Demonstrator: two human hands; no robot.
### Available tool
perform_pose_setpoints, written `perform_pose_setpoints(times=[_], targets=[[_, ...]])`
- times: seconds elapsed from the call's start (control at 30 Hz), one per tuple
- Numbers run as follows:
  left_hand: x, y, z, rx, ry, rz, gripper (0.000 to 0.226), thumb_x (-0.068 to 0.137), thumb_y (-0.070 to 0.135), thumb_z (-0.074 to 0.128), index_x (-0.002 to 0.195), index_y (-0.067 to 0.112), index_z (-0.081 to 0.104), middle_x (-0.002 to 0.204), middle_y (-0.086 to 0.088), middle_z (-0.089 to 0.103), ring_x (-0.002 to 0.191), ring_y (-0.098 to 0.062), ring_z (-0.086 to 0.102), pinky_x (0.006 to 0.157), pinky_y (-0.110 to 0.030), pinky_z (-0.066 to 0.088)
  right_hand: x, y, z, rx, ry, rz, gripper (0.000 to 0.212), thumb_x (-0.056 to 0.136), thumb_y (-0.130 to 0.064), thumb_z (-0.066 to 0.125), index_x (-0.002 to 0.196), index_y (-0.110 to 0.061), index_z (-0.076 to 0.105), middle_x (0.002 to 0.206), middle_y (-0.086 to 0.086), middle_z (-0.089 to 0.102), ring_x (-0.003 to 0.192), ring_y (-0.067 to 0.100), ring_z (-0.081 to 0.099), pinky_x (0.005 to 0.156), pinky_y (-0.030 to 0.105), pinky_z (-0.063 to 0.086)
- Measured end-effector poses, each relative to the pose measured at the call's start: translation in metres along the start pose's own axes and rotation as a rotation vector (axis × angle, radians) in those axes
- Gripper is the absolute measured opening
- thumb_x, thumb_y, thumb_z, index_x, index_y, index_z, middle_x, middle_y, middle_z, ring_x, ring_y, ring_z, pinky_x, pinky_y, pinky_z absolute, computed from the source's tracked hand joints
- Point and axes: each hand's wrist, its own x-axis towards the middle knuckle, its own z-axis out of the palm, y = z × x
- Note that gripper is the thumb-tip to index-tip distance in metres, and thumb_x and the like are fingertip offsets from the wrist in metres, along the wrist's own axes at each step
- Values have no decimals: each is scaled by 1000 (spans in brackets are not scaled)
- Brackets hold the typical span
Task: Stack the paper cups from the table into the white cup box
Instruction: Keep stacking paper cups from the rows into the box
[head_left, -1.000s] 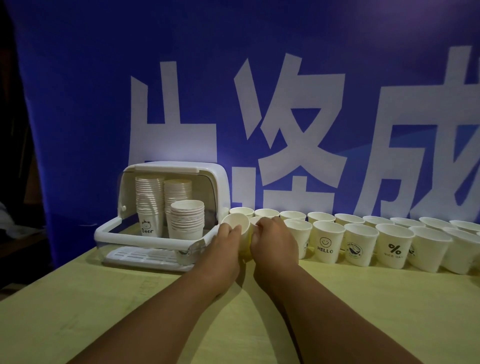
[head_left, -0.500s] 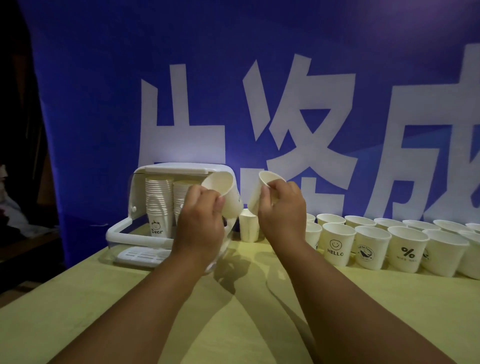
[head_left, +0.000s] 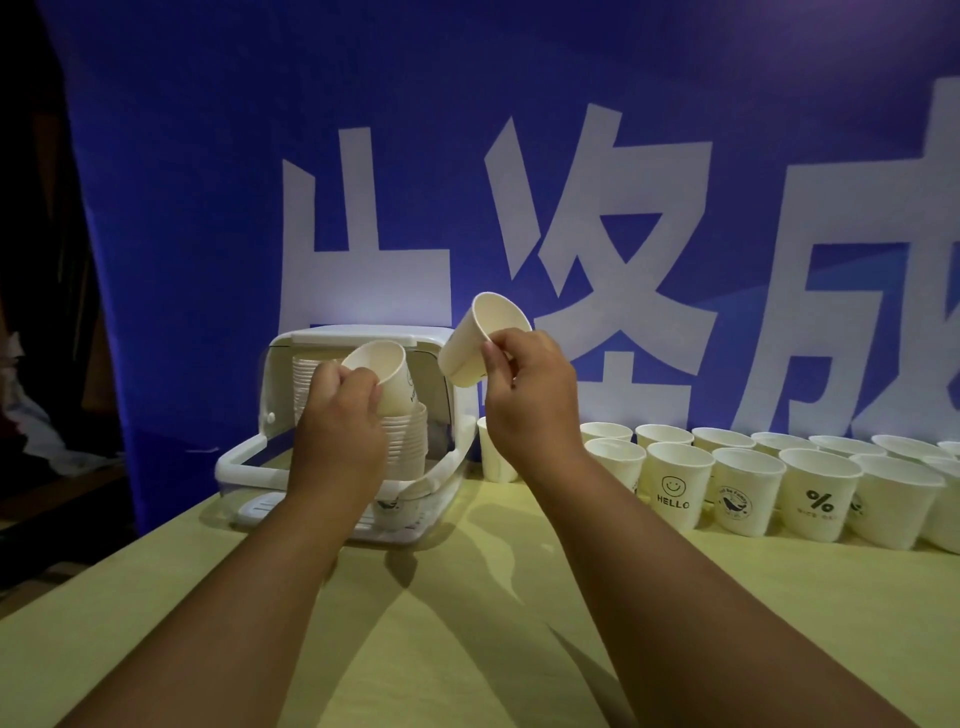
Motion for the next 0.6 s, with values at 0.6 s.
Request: perform_pose_setpoints(times=[0.6], targets=[[-1,-8,-6,95,-432,-91,41,105,43,47,133,14,58,150,-2,43,125,-24,50,101,-42,53,-4,-4,4,-4,-30,39,20,99,-28,56,116,-20,65,120,-2,53,103,10,50,84,20,45]])
